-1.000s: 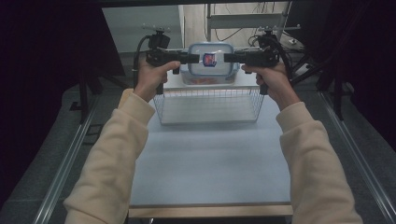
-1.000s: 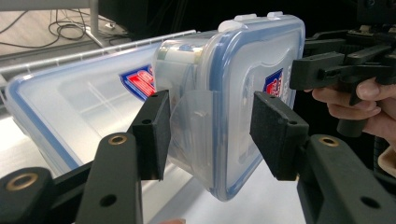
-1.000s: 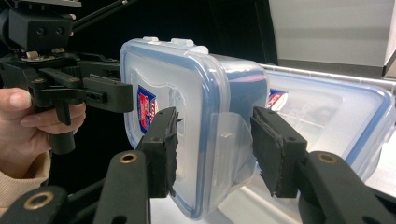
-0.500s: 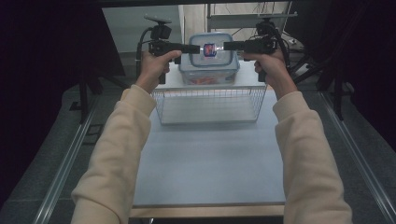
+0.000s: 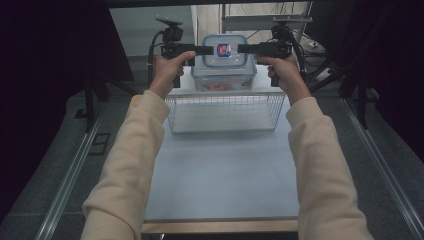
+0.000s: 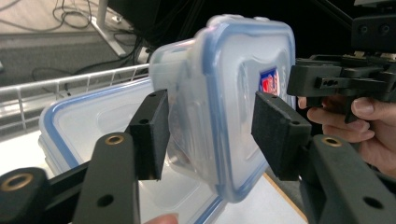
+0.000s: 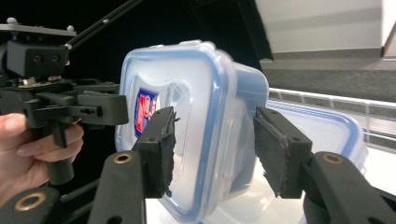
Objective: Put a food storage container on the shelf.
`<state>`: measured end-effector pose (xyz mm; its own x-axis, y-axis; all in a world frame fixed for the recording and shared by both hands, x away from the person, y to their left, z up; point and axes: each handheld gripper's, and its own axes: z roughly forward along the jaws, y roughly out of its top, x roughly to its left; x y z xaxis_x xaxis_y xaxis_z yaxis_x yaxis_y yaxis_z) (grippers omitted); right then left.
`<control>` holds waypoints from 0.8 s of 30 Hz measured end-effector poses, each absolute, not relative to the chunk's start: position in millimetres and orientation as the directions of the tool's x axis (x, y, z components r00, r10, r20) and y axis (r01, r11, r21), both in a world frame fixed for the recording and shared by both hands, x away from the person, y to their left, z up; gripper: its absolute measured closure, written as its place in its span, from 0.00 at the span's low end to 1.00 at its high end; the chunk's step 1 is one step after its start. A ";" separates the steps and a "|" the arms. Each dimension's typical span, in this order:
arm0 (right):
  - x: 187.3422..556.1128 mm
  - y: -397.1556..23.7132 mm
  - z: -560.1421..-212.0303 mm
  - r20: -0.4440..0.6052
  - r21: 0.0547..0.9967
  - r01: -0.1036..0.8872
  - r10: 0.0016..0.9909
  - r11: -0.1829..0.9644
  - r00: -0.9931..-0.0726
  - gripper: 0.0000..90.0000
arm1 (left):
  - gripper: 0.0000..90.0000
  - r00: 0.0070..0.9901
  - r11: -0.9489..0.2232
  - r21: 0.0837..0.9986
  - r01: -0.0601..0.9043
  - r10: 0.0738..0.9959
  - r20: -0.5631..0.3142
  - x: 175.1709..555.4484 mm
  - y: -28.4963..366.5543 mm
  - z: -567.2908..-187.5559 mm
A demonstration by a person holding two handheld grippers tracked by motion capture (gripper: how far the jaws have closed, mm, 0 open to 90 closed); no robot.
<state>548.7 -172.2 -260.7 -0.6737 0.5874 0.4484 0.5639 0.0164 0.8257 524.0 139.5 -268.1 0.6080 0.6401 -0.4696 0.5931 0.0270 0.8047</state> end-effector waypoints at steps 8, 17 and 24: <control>555.8 -173.7 -268.5 0.492 0.798 0.602 0.599 -0.021 -0.631 0.51 | 0.43 0.566 0.086 0.768 0.635 0.625 -0.538 533.2 141.9 -276.6; 553.2 -177.2 -267.5 0.474 0.807 0.591 0.610 -0.012 -0.635 0.50 | 0.37 0.566 0.092 0.780 0.620 0.636 -0.525 533.7 144.5 -278.6; 546.1 -184.7 -265.1 0.457 0.825 0.565 0.609 -0.018 -0.648 0.50 | 0.34 0.577 0.094 0.792 0.604 0.634 -0.515 526.0 150.5 -277.0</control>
<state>546.1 -184.7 -265.1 -0.6482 0.6087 0.4575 0.5653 -0.0177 0.8247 526.0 150.5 -277.0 0.5767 0.6340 -0.5152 0.6036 0.0942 0.7917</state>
